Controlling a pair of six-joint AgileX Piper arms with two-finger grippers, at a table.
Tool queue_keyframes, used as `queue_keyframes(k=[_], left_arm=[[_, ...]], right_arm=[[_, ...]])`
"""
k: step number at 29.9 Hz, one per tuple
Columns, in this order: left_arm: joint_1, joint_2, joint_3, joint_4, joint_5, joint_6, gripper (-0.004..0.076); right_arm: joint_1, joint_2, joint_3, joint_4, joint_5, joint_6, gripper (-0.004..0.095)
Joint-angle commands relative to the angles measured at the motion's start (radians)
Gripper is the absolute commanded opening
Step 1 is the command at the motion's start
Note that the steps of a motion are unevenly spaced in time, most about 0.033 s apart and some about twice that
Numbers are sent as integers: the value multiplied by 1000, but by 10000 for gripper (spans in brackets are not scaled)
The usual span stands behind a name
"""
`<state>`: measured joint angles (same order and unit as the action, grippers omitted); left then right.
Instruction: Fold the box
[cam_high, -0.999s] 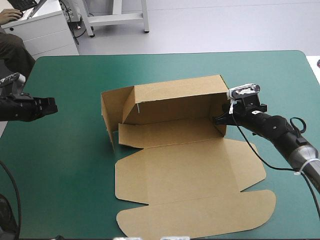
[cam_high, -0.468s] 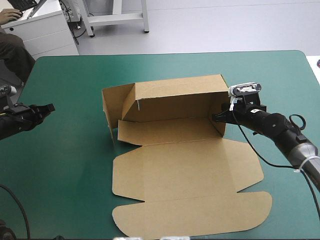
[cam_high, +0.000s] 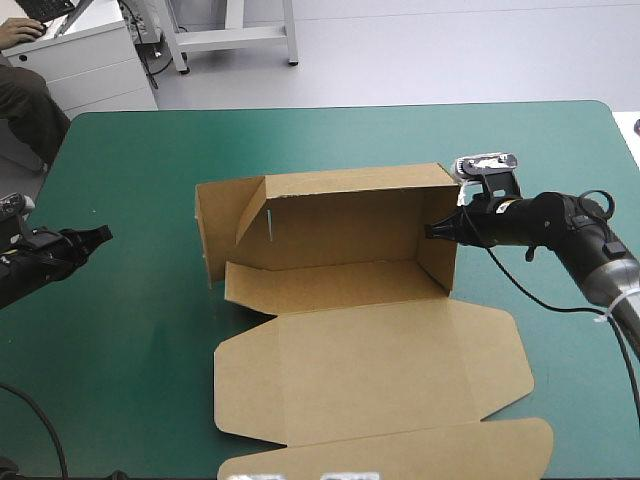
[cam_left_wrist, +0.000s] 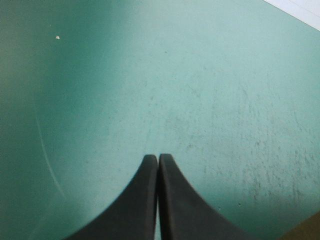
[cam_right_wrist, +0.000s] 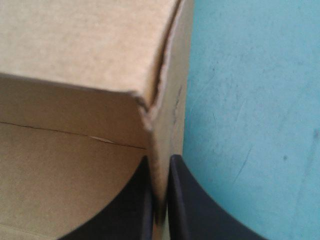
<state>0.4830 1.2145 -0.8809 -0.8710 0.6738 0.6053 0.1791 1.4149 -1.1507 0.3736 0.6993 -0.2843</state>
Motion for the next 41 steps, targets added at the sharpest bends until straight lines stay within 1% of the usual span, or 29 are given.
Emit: queue_keyframes(k=[1, 4, 7, 8, 10, 15, 22, 27, 29, 37, 39, 41], left_arm=[[-1, -29, -13, -54, -20, 6, -10], [-1, -29, 0, -56, -21, 26, -10], [-1, -29, 9, -82, -30, 41, -10], [-1, -29, 9, -79, -33, 41, -10], [-1, -29, 9, -79, -39, 41, -10], [-1, -29, 9, -79, -36, 41, -10], [-1, -29, 9, -83, -26, 41, -10], [-1, -29, 9, -83, -41, 41, -10], [-1, -29, 9, -83, -46, 41, -10], [-1, -29, 9, -81, -61, 41, -10], [-1, -29, 9, -81, -63, 41, -10], [-1, -29, 9, -81, -63, 41, -10]], right_arm=[[1, -25, -93, -83, 137, 150, -16], [1, -25, -128, -128, 284, 218, -16], [1, -25, -133, -134, 413, 222, -16], [1, -20, -133, -136, 445, 229, -16], [1, -13, -133, -140, 475, 239, -16], [1, 28, -131, -151, 460, 230, -16], [1, 122, -169, -214, 382, 229, -17], [1, 185, -241, -215, 331, 217, -16], [1, 212, -276, -215, 329, 195, -16], [1, 318, -407, -215, 351, 190, -6], [1, 343, -439, -215, 377, 190, 26], [1, 362, -468, -215, 402, 190, 84]])
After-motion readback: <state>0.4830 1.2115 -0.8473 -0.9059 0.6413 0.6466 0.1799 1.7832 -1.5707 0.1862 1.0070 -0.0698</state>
